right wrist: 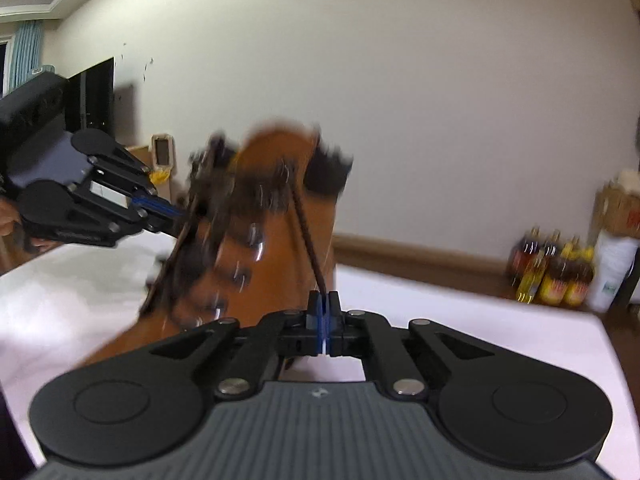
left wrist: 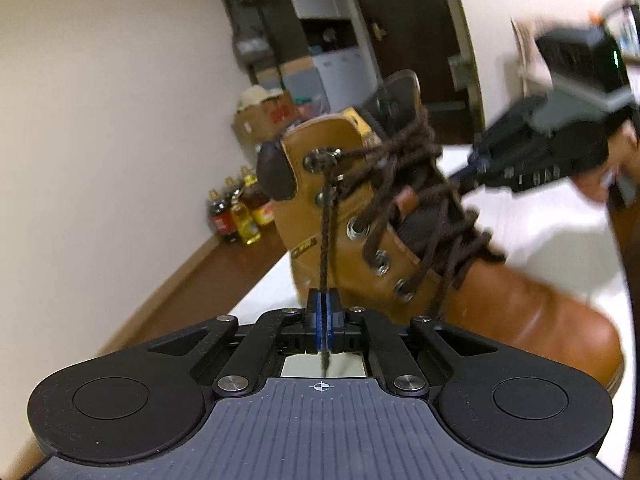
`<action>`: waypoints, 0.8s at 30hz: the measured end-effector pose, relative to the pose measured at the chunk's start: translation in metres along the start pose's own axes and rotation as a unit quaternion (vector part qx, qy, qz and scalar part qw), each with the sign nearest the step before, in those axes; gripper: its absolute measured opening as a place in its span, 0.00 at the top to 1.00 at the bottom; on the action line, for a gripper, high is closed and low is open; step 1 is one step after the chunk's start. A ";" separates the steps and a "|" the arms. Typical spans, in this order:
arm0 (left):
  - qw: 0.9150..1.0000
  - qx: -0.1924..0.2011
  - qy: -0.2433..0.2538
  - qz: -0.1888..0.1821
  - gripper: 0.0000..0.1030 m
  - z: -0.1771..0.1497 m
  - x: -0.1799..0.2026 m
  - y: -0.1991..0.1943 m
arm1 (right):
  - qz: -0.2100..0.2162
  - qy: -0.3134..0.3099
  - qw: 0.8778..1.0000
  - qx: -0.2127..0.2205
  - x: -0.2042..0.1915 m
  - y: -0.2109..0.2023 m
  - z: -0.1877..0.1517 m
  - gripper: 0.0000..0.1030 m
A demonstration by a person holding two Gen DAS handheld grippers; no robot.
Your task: Lace up shoes with both hands
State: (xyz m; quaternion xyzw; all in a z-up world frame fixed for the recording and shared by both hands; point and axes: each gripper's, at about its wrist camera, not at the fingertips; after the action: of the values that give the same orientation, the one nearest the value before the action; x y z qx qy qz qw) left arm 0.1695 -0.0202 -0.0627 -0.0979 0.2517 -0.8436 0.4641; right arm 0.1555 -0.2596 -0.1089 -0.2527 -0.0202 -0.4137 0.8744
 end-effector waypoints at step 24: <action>0.999 -0.020 -0.014 0.028 0.98 0.030 0.020 0.012 | 0.017 0.033 0.999 -0.039 -0.014 0.009 0.002 0.99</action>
State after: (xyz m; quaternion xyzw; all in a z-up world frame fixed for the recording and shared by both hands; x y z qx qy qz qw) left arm 0.1794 -0.0516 -0.0447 -0.1117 0.2652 -0.8234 0.4891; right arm 0.1535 -0.2439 -0.1144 -0.2733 0.0296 -0.4076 0.8708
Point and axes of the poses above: each gripper's, at about its wrist camera, not at the fingertips, and y roughly the way its jaws point, x to its right, z to its top, and after that the axes turned 15 degrees about -y, right-handed
